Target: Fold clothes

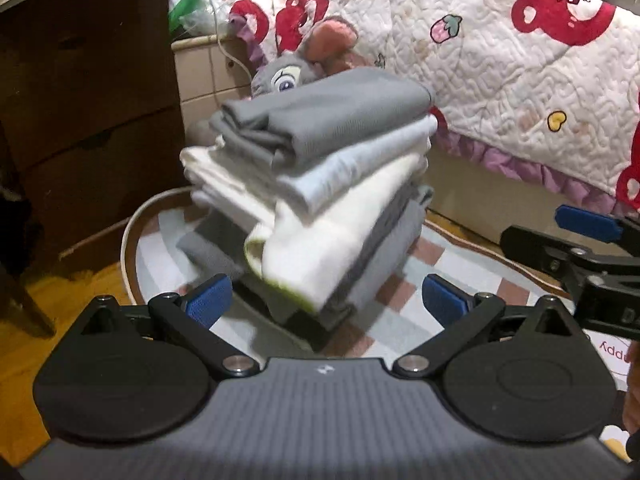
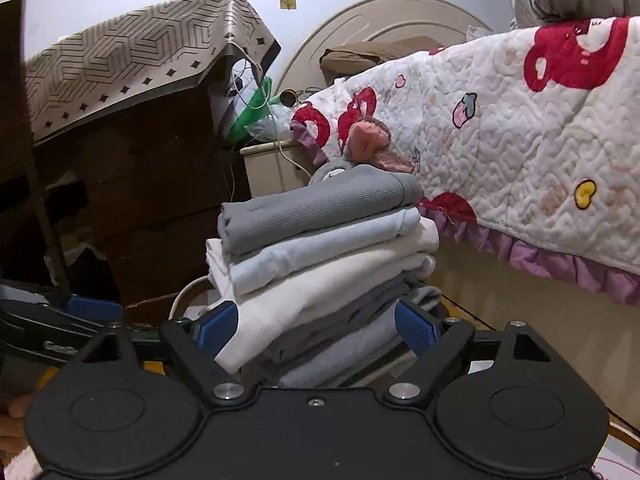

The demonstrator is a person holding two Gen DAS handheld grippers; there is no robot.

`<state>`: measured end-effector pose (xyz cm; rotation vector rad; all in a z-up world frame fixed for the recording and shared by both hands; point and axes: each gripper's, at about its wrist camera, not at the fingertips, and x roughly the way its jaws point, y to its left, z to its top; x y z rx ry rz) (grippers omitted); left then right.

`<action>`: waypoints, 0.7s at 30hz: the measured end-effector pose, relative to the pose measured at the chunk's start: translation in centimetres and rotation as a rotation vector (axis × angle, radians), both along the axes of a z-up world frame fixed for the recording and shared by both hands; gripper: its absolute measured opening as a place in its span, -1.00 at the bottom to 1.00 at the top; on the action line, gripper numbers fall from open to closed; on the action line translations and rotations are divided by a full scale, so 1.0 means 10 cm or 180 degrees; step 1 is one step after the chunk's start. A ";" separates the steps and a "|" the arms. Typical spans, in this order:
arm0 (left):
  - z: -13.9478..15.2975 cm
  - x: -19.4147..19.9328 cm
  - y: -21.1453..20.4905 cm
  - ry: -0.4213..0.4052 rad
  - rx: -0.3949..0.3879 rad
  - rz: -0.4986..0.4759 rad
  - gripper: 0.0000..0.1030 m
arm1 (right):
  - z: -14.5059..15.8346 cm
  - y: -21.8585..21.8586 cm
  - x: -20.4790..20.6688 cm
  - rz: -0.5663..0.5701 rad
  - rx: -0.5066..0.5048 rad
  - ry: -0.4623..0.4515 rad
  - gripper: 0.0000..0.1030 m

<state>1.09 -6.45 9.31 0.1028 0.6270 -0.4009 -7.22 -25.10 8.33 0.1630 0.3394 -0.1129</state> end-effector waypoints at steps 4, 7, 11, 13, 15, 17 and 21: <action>-0.05 -0.19 0.07 -0.0025 -0.0068 0.0068 1.00 | -0.07 0.10 -0.21 -0.0047 0.0023 0.0009 0.73; -0.09 -0.29 0.10 -0.0001 -0.0086 0.0109 1.00 | -0.11 0.12 -0.33 -0.0096 0.0097 -0.0005 0.74; -0.11 -0.36 0.11 0.0032 -0.0033 0.0240 1.00 | -0.15 0.12 -0.47 -0.0170 0.0245 -0.0046 0.75; -0.11 -0.36 0.11 0.0059 -0.0050 0.0254 1.00 | -0.17 0.11 -0.54 -0.0207 0.0319 -0.0066 0.76; -0.10 -0.36 0.11 0.0063 -0.0063 0.0241 1.00 | -0.17 0.12 -0.57 -0.0254 0.0284 -0.0067 0.76; -0.09 -0.37 0.11 0.0053 -0.0050 0.0229 1.00 | -0.17 0.15 -0.58 -0.0271 0.0219 -0.0055 0.77; -0.09 -0.40 0.07 0.0046 -0.0013 0.0210 1.00 | -0.15 0.20 -0.59 -0.0286 0.0101 -0.0029 0.78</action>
